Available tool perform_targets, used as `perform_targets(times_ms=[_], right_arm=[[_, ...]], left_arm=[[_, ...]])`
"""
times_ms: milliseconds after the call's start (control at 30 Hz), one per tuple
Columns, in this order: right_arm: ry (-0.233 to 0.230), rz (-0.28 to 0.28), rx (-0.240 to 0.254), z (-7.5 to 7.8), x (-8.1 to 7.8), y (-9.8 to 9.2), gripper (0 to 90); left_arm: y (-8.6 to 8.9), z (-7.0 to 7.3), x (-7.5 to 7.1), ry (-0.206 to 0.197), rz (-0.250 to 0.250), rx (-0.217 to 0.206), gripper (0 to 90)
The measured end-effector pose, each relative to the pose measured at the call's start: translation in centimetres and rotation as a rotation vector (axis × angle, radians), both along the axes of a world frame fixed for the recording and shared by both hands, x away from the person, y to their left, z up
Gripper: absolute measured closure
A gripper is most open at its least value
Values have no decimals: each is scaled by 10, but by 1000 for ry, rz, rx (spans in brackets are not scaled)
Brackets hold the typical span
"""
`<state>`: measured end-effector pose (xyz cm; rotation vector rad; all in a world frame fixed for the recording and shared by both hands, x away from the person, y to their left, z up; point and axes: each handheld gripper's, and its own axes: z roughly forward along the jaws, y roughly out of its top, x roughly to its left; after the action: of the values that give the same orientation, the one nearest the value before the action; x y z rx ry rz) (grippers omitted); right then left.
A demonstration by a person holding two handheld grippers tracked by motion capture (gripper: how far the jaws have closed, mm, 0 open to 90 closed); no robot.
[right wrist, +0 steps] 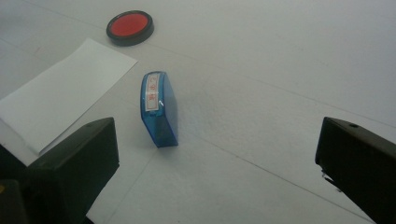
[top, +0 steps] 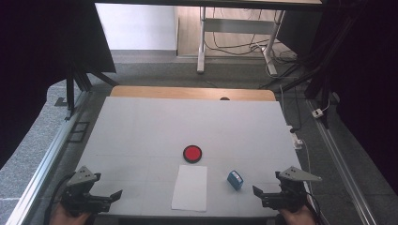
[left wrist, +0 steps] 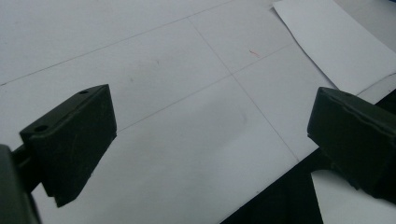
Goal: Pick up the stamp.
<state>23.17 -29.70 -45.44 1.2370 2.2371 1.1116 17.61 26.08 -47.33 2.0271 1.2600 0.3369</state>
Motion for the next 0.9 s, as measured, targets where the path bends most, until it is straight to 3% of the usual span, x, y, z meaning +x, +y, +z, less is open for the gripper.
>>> perform_targets(times_ms=[233,500,900], right_arm=[[0,42,-33,-1,-3,6,0],[-15,52,-60,0,-4,9,0],[-7,69,-65,0,-4,10,0]], left_arm=[[-1,0,0,-2,-9,4,15],[-2,0,-1,-1,-12,11,7],[-3,0,-1,-6,-16,24,2]])
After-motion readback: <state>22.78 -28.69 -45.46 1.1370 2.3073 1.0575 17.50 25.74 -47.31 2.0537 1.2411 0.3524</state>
